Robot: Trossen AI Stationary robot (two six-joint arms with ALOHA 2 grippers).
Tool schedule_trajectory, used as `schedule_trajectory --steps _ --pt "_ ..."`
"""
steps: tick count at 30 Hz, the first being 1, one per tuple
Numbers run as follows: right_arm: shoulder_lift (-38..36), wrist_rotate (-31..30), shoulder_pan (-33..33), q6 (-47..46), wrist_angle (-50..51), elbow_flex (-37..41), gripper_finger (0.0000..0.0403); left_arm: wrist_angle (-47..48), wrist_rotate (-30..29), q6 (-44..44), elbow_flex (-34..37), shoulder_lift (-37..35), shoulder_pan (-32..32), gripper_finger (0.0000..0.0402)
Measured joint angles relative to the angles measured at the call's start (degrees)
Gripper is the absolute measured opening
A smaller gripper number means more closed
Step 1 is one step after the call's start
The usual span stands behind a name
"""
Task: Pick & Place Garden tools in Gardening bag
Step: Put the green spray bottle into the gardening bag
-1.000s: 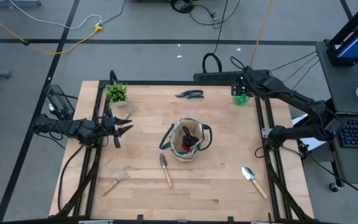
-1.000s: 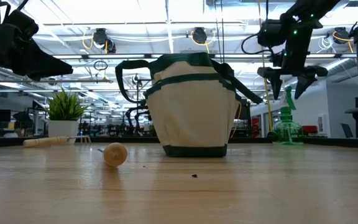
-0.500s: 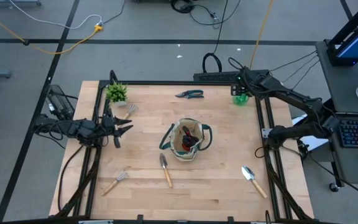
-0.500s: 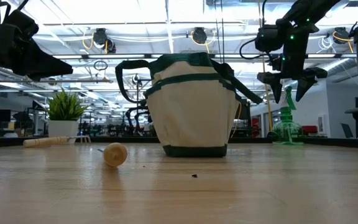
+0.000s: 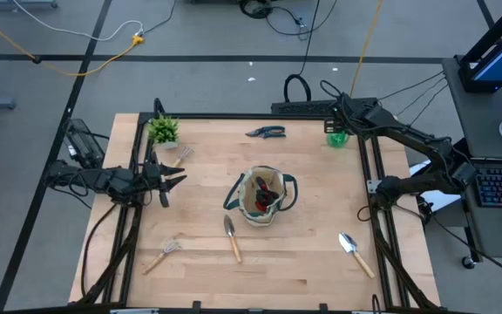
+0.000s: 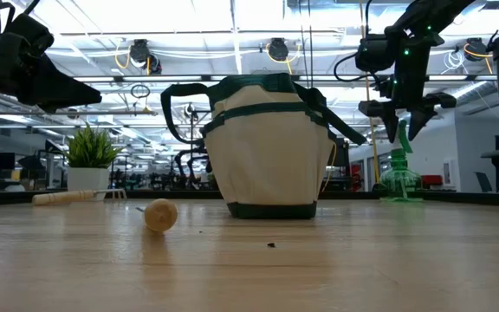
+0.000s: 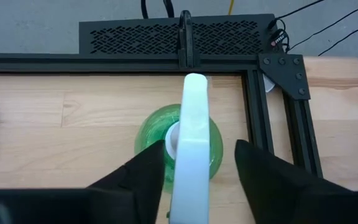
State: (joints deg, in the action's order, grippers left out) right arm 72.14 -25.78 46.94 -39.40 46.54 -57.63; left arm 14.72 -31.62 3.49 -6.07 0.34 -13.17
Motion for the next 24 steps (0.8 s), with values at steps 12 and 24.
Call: schedule_trajectory --steps 12,24 --pt "-0.02 0.03 0.0 1.07 -0.06 -0.02 0.006 0.0 0.0 -0.02 -0.01 0.01 0.0 0.0113" --pt "-0.12 0.86 -0.02 1.13 -0.02 -0.07 0.0052 0.0 0.0 -0.03 -0.01 0.02 0.0 0.0113"
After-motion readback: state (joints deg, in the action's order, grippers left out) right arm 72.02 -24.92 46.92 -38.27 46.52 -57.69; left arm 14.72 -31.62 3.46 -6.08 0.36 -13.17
